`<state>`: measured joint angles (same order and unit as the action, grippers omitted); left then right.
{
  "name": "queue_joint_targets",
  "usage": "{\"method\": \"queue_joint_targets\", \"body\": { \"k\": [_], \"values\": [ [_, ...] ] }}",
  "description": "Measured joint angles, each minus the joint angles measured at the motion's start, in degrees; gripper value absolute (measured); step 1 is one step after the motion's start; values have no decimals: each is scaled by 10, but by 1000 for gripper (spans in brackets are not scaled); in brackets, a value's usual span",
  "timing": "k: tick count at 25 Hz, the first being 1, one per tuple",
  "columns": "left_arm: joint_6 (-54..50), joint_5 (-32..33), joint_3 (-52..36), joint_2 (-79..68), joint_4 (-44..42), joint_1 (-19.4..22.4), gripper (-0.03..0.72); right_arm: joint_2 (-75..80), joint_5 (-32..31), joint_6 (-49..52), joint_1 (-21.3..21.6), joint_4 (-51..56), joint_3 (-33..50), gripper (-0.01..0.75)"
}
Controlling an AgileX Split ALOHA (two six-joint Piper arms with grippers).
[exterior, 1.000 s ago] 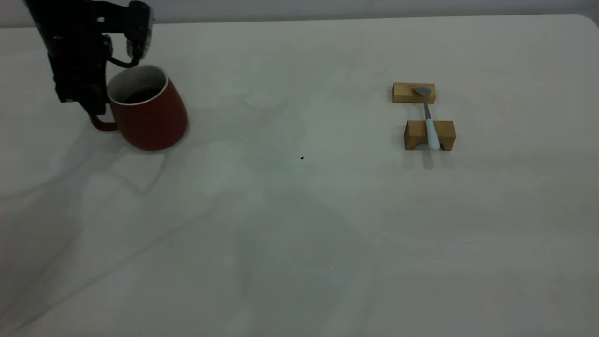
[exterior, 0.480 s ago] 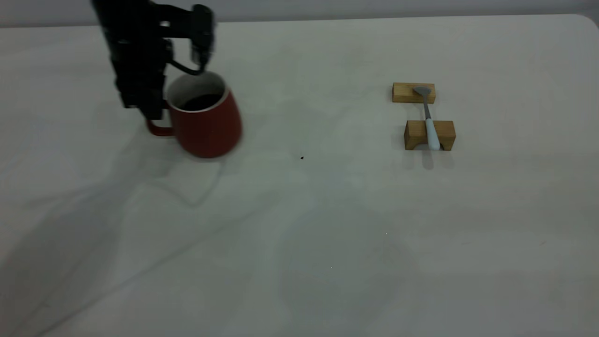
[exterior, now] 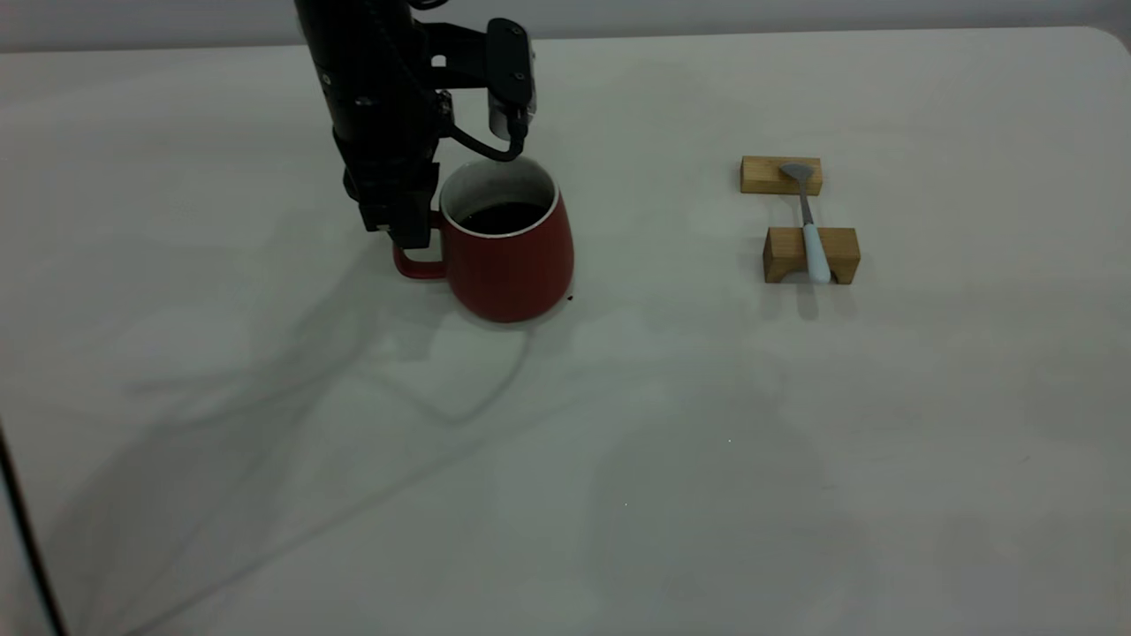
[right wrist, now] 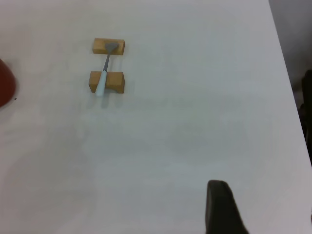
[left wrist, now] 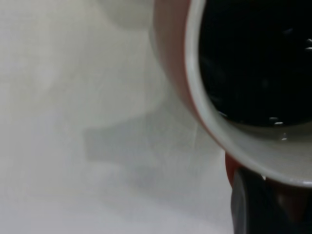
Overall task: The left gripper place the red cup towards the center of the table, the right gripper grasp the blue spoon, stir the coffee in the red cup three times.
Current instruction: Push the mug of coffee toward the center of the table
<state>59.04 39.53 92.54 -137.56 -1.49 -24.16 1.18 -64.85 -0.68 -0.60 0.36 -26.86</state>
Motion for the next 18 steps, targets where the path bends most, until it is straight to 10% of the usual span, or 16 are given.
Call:
{"method": "queue_joint_targets", "body": {
  "k": [8, 18],
  "values": [
    [0, 1, 0, 0, 0, -1, 249, 0, 0, 1, 0, 0, 0, 472],
    [-26, 17, 0, 10, 2, -3, 673, 0, 0, 0, 0, 0, 0, 472]
  ]
}}
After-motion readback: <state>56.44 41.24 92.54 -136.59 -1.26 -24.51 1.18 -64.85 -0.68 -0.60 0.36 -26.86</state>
